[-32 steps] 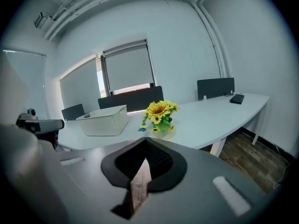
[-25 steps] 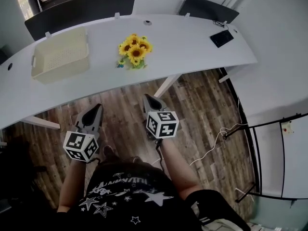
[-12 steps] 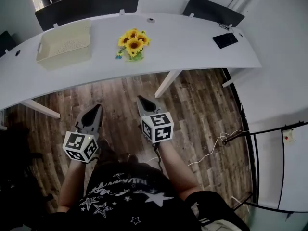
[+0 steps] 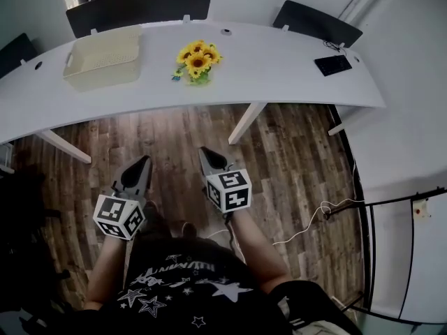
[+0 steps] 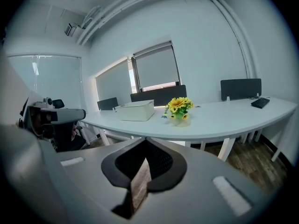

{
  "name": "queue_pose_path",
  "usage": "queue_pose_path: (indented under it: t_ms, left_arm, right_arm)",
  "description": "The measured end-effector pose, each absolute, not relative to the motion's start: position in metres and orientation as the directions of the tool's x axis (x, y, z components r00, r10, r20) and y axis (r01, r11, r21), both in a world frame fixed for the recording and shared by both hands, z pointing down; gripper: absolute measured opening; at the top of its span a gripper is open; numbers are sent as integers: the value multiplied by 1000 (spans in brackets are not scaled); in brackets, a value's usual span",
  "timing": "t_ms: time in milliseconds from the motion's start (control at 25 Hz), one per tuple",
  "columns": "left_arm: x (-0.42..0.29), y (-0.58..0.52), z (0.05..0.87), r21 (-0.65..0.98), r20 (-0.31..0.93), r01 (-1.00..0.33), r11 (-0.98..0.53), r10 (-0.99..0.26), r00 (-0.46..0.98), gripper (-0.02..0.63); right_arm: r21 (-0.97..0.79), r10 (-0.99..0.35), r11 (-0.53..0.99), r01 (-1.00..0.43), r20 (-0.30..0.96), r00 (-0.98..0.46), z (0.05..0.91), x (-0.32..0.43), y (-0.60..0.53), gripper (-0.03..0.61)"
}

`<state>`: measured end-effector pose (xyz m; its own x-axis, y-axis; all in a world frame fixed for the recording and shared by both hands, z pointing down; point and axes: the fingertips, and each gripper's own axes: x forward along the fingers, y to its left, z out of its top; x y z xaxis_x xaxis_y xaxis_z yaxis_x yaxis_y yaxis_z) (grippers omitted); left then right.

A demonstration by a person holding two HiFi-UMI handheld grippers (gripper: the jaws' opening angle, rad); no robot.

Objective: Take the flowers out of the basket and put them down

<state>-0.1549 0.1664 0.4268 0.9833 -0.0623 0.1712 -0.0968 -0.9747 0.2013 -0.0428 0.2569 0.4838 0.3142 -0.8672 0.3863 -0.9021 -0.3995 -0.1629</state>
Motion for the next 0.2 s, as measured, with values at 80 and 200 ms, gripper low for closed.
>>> queue_pose_path:
  t_ms: [80,200]
  left_arm:
    - [-155,173,427,196,175,-95,-976,-60,983,9]
    - [-156,181,426,191,181,-89,-977,-54,982,9]
  right_arm:
    - [-167,-867,-400,-901,389,313,484,-42,262,2]
    - [-174,-865,-404,-898,392,313,484,-43,269,2]
